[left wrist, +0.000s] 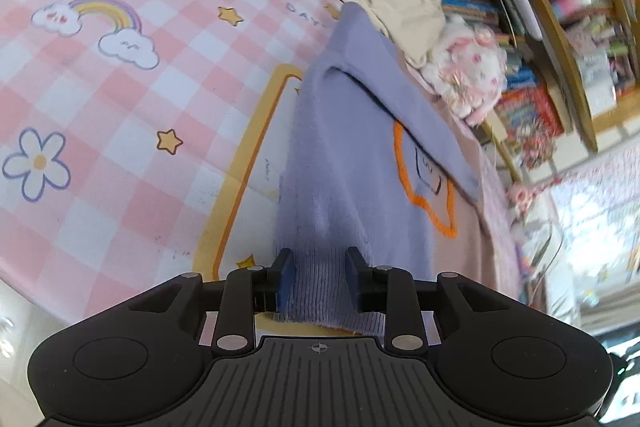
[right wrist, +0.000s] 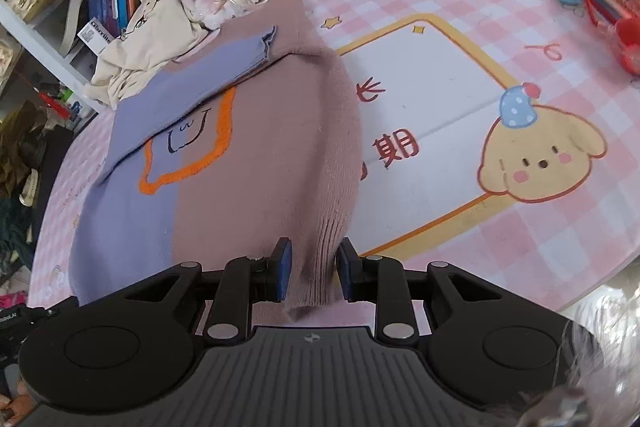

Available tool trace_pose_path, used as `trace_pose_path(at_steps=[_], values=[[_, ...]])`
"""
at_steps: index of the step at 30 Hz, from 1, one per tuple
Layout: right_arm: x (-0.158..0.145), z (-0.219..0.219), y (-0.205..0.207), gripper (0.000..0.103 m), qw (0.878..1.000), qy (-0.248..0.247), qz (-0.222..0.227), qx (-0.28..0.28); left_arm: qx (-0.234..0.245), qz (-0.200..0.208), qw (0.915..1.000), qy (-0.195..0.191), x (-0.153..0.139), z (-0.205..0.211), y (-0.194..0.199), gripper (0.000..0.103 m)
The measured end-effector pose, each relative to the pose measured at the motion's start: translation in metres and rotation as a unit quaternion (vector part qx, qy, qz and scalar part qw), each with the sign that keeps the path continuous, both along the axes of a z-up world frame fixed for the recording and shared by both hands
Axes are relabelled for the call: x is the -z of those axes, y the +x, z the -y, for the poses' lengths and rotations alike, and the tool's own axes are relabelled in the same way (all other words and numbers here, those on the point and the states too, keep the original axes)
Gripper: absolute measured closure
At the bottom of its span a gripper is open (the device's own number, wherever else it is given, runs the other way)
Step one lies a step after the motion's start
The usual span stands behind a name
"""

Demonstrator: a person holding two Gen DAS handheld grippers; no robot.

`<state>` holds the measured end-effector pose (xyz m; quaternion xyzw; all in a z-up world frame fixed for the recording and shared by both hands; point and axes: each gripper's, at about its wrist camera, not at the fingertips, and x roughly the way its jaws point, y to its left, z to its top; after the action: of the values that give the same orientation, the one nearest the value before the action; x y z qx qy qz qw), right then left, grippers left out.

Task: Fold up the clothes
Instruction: 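Grasp the lavender hem with the left gripper while the right gripper grasps the mauve hem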

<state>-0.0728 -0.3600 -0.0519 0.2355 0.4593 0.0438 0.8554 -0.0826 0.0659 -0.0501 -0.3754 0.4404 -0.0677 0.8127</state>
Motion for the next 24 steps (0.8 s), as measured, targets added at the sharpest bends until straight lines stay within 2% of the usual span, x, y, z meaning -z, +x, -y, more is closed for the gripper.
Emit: trace_pose_path(at_steps=[2, 4, 8, 11, 13, 15, 20, 24], values=[[0.001, 0.0, 0.003, 0.077, 1.0, 0.01, -0.003, -0.005, -0.01, -0.003, 0.9999, -0.006, 0.002, -0.001, 0.001, 0.075], [0.001, -0.001, 0.005, 0.076, 1.0, 0.016, -0.006, -0.008, -0.018, 0.002, 0.9997, 0.015, 0.0, 0.0, 0.003, 0.075], [0.0, 0.001, 0.009, 0.076, 1.0, 0.01, -0.009, -0.013, -0.017, 0.01, 0.9941, 0.107, -0.011, 0.007, 0.012, 0.075], [0.001, 0.004, 0.009, 0.076, 1.0, 0.005, -0.012, -0.016, 0.006, 0.015, 0.9905, 0.136, -0.014, 0.012, 0.021, 0.07], [0.002, 0.005, 0.01, 0.076, 1.0, 0.002, -0.014, -0.018, 0.008, 0.013, 0.9911, 0.132, -0.013, 0.011, 0.025, 0.056], [0.003, 0.008, 0.01, 0.077, 1.0, 0.004, -0.015, -0.018, 0.007, 0.013, 0.9927, 0.12, -0.012, 0.01, 0.026, 0.053], [0.002, 0.012, 0.011, 0.078, 1.0, 0.01, -0.014, -0.015, 0.026, 0.012, 0.994, 0.106, -0.013, 0.018, 0.028, 0.055], [0.0, 0.014, 0.011, 0.078, 1.0, 0.009, -0.01, -0.014, 0.029, 0.031, 0.9934, 0.107, -0.023, 0.027, 0.023, 0.061]])
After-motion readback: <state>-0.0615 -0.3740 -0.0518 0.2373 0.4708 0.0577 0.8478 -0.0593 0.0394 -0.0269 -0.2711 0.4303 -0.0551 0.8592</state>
